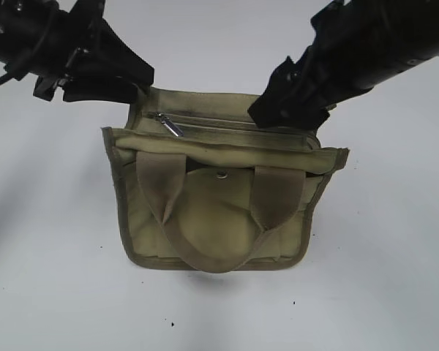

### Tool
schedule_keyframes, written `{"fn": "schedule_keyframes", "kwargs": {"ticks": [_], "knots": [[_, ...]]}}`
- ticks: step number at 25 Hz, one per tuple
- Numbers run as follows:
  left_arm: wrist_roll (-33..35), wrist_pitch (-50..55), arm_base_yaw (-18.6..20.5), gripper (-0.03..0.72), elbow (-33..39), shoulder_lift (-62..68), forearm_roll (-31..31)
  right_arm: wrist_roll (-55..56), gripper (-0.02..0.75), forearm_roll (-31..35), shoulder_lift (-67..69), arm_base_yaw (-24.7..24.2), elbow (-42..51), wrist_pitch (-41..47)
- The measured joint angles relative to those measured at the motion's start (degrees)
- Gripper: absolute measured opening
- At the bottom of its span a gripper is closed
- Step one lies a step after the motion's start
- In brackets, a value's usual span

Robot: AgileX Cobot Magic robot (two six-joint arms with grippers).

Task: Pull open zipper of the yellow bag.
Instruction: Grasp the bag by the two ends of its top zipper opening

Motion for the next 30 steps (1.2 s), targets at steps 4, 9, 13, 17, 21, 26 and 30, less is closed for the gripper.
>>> {"fn": "schedule_keyframes", "kwargs": {"ticks": [4,9,13,17,21,26,30], "knots": [[0.0,-0.7,-0.3,0.338,-0.6,2.2,0.6,0.0,0.563,0.0,3.8,2.0,-2.3,-1.0],[0.0,-1.2,-1.4,0.338,-1.2,4.5,0.0,-0.1,0.545,0.1,7.1,4.1,-4.7,-1.7],[0.0,-2.7,-3.2,0.338,-3.8,6.5,-1.6,-0.4,0.522,0.2,9.8,4.5,-7.4,-1.9],[0.0,-3.0,-3.3,0.27,-5.5,7.8,-1.6,-2.6,0.435,0.2,12.5,4.6,-10.5,-2.0],[0.0,-3.1,-3.3,0.078,-5.6,8.0,-1.5,-5.1,0.338,0.3,14.8,4.6,-13.0,-2.0],[0.0,-3.1,-3.3,0.027,-5.7,8.0,-1.4,-9.1,0.286,2.9,17.5,5.9,-13.9,-2.0],[0.0,-3.1,-3.3,0.028,-5.7,8.0,-1.2,-10.3,0.28,3.8,18.7,7.8,-13.9,-3.3]]}}
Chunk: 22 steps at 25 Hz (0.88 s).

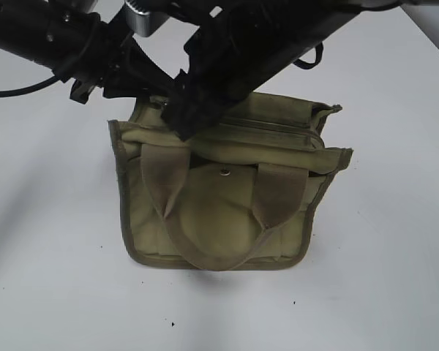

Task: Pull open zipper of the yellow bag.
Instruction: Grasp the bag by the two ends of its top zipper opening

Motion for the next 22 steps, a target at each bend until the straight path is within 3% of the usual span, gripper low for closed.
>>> {"fn": "schedule_keyframes", "kwargs": {"ticks": [9,11,16,22], "knots": [[0.0,0.1,0.0,0.025,0.0,0.2,0.5,-0.1,0.269,0.4,4.0,0.1,-0.2,-3.1],[0.0,0.3,0.0,0.025,0.0,0.4,0.5,-0.1,0.23,0.0,4.6,0.1,-0.2,-3.0],[0.0,1.0,0.0,0.025,0.0,0.4,0.1,-0.1,0.02,-1.4,4.8,0.1,-0.5,0.4],[0.0,2.3,-0.1,0.025,0.0,0.4,-0.1,2.5,0.003,-3.0,4.4,-0.6,-0.8,4.2]]}}
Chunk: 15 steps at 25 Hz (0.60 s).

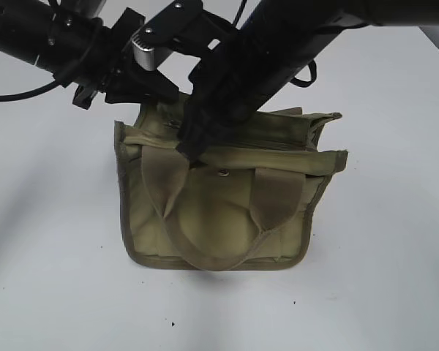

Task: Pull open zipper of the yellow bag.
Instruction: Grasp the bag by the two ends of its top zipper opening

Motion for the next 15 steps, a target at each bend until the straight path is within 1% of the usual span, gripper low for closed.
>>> {"fn": "schedule_keyframes", "kwargs": {"ticks": [3,7,12,15], "knots": [[0.0,0.5,-0.1,0.025,0.0,0.0,-0.9,5.6,0.003,-3.5,-1.8,-1.6,0.0,5.0],[0.0,0.2,-0.1,0.025,-0.1,0.0,-2.0,11.7,0.003,-7.1,-5.4,-6.6,0.2,14.9],[0.0,-0.1,-0.1,0.025,-0.4,0.0,-2.1,16.6,0.003,-7.9,-10.1,-14.9,0.2,26.6],[0.0,-0.2,-0.1,0.025,-0.4,0.0,-2.0,18.6,0.003,-7.9,-11.0,-18.9,0.2,30.6]]}}
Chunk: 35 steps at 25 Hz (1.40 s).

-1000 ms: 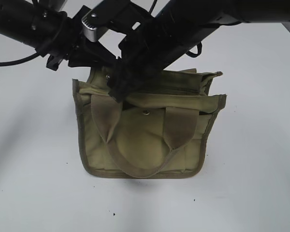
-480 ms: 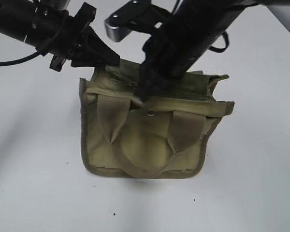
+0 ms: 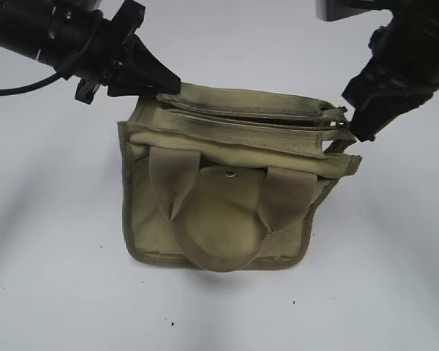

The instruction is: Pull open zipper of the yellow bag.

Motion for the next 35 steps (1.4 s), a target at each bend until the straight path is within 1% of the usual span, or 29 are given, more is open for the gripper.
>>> {"fn": "schedule_keyframes", "kwargs": {"ticks": [4,7,9,10,11,12,13,14,15,16,18,21,23,26,29,30,32,35], "knots": [[0.0,-0.2,0.0,0.025,0.0,0.0,0.0,2.4,0.003,0.4,0.0,-2.9,0.2,1.0],[0.0,-0.3,0.0,0.027,0.0,0.0,0.0,4.3,0.007,1.5,-0.1,-3.5,0.2,1.1],[0.0,-0.2,0.0,0.044,0.0,0.0,0.1,5.2,0.047,3.5,-0.5,-3.5,0.2,1.2],[0.0,-0.2,0.1,0.069,0.0,-0.1,0.2,5.5,0.093,4.5,-0.8,-3.5,0.2,1.2],[0.0,-0.2,0.1,0.107,0.0,-0.2,0.5,6.0,0.155,5.7,-1.3,-3.5,0.2,1.2],[0.0,-0.2,0.1,0.159,0.0,-0.6,1.0,6.8,0.218,6.2,-1.8,-3.5,0.2,1.2],[0.0,-0.2,0.1,0.207,0.0,-1.1,2.0,7.7,0.299,6.5,-2.4,-3.5,0.3,1.2],[0.0,0.5,0.1,0.268,0.0,-1.9,3.6,8.5,0.379,6.6,-3.3,-3.5,0.7,1.2],[0.0,0.4,0.1,0.323,0.0,-3.1,5.6,9.0,0.439,6.6,-4.5,-3.5,1.4,1.2],[0.0,0.3,0.1,0.361,0.0,-4.4,7.6,9.3,0.495,6.6,-5.6,-3.5,2.7,1.2],[-0.6,0.8,0.2,0.407,-0.1,-8.0,13.3,9.7,0.552,6.6,-8.8,-3.5,5.9,1.2],[-3.8,3.1,0.2,0.427,-0.1,-14.4,22.2,9.8,0.575,6.6,-14.4,-3.5,13.3,1.2],[-7.6,5.0,0.2,0.43,0.0,-19.0,28.5,10.0,0.577,6.6,-18.6,-3.5,18.3,1.2],[-13.2,7.2,0.2,0.432,2.4,-27.6,37.6,10.1,0.579,6.4,-26.4,-3.5,25.8,1.2],[-18.1,9.5,0.2,0.432,8.1,-37.0,45.7,10.6,0.581,6.1,-34.3,-3.5,32.6,1.1],[-19.3,9.9,0.2,0.432,10.1,-40.6,47.5,10.8,0.582,6.1,-36.6,-3.5,34.8,0.9],[-20.4,10.5,0.2,0.432,15.5,-47.8,50.5,11.0,0.582,5.9,-42.2,-3.5,38.6,0.3],[-20.8,10.5,0.2,0.432,23.4,-61.1,53.2,11.2,0.582,4.6,-51.5,-3.5,43.7,-1.5]]}}
